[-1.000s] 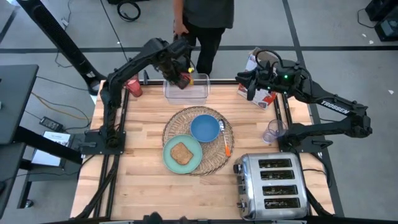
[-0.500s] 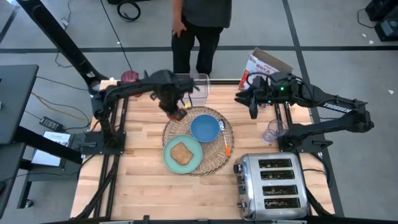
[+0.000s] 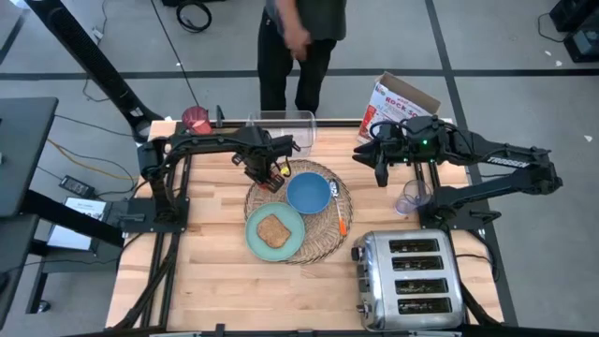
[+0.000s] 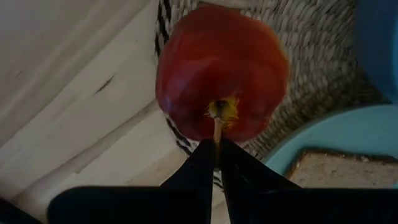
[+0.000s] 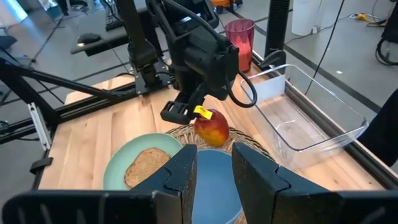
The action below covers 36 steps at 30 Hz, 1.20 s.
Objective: Arrange a breakfast setting
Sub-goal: Put the apple on the table mat
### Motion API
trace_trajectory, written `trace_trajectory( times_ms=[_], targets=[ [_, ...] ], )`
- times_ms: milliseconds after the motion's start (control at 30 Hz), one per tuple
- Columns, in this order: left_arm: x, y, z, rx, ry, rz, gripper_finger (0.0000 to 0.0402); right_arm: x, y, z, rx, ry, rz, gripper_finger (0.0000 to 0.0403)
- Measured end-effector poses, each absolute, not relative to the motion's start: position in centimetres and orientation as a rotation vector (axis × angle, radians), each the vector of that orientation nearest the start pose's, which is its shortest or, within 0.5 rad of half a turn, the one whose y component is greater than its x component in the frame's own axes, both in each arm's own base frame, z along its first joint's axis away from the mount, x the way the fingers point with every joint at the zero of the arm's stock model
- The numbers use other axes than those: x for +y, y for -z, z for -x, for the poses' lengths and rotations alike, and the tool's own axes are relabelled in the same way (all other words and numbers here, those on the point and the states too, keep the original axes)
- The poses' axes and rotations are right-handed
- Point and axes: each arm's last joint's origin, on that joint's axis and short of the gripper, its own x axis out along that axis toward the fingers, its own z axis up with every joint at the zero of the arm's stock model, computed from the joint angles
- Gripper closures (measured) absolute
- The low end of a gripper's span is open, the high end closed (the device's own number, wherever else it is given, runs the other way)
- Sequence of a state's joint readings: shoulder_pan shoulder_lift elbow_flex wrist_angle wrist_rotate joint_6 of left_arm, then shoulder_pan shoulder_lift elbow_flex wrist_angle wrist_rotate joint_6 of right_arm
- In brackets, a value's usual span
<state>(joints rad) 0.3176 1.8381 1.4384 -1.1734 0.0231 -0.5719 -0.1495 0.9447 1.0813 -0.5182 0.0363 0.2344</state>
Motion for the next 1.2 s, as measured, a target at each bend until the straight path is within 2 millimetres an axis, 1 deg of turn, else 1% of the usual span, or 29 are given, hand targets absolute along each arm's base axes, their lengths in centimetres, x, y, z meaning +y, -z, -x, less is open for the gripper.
trace_trajectory(
  times_ms=[167,300,433,500,600,867,1100,1200],
  targets=[
    [10.5,-22.1,-32.2,1.463,-0.675,0.714,0.0379,-2.9,-37.4,-18.7,0.357,0.242,-0.258,0.0292],
    [10.4,-22.1,-32.2,1.474,-0.639,0.754,0.0373,-2.9,-37.4,-18.7,0.356,0.247,-0.256,0.0292],
    [10.2,-22.1,-32.0,1.493,-0.633,0.765,0.0371,-2.9,-37.4,-18.7,0.356,0.247,-0.257,0.0292],
    [10.1,-22.2,-31.9,1.511,-0.629,0.798,0.0371,-2.9,-37.4,-18.7,0.355,0.250,-0.271,0.0292],
    [10.3,-22.7,-31.7,1.528,-0.635,0.804,0.0371,-2.9,-37.4,-18.7,0.354,0.251,-0.279,0.0292],
    [11.2,-23.1,-31.9,1.481,-0.630,0.800,0.0370,-2.9,-37.4,-18.8,0.356,0.251,-0.281,0.0292],
    [11.2,-23.1,-31.9,1.478,-0.632,0.797,0.0369,-2.9,-37.2,-18.7,0.370,0.252,-0.278,0.0292],
    [11.2,-23.1,-32.1,1.462,-0.633,0.794,0.0358,-2.9,-37.3,-18.8,0.370,0.251,-0.274,0.0292]
  ],
)
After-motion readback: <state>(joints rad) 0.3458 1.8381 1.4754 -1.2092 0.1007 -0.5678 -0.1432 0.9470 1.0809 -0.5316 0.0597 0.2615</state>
